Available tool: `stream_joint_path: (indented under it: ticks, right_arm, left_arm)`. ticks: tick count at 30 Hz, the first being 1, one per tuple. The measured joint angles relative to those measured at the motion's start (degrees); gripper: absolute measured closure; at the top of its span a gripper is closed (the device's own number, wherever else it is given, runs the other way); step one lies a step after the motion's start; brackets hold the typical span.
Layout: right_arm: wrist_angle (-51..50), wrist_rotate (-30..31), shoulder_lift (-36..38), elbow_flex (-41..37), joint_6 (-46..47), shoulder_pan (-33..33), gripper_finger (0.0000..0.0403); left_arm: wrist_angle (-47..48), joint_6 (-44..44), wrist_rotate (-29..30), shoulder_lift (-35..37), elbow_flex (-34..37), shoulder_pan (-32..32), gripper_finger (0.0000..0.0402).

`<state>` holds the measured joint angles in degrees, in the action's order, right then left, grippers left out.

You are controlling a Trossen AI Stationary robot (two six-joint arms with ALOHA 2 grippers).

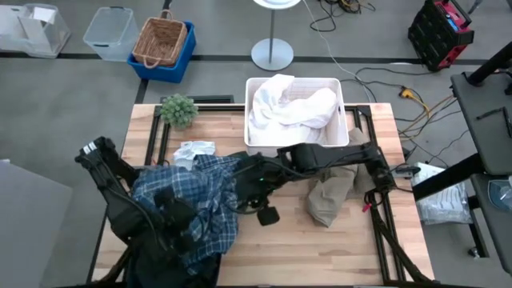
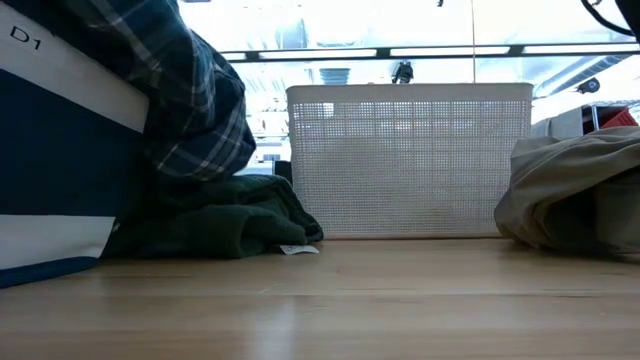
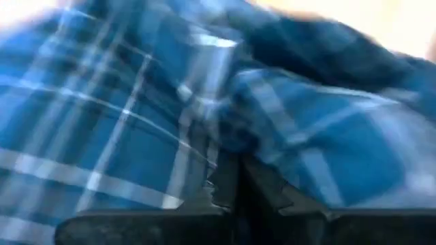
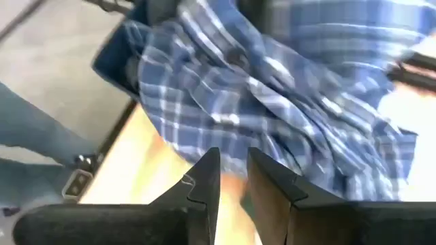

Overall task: Sort clothes
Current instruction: Put the blue shirt in the blue bin

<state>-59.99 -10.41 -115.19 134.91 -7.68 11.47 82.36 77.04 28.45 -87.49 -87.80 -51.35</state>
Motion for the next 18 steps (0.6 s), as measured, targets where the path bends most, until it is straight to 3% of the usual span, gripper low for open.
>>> stream_joint_path:
  ticks: [5, 9, 13, 18]
  right_arm:
    - [-1.8, 3.1, 2.8, 0.0, -0.2, -1.1, 0.0358]
    - [-0.6, 3.2, 4.5, 0.0, -0.5, -2.2, 0.0369]
    - [1.3, 3.2, 5.2, 0.0, 0.2, -3.0, 0.0372]
    - [2.1, 3.2, 5.2, -0.1, 0.1, -3.3, 0.0369]
  left_arm:
    - [-18.9, 2.4, -12.6, 1.4, 0.6, -3.8, 0.0401]
    - [-20.8, 10.1, -13.3, 0.1, 1.5, -7.1, 0.0401]
    - [-22.8, 17.6, -14.6, -1.3, 6.7, -10.2, 0.0401]
    - [-36.6, 24.3, -15.6, -1.8, 16.0, -12.2, 0.0402]
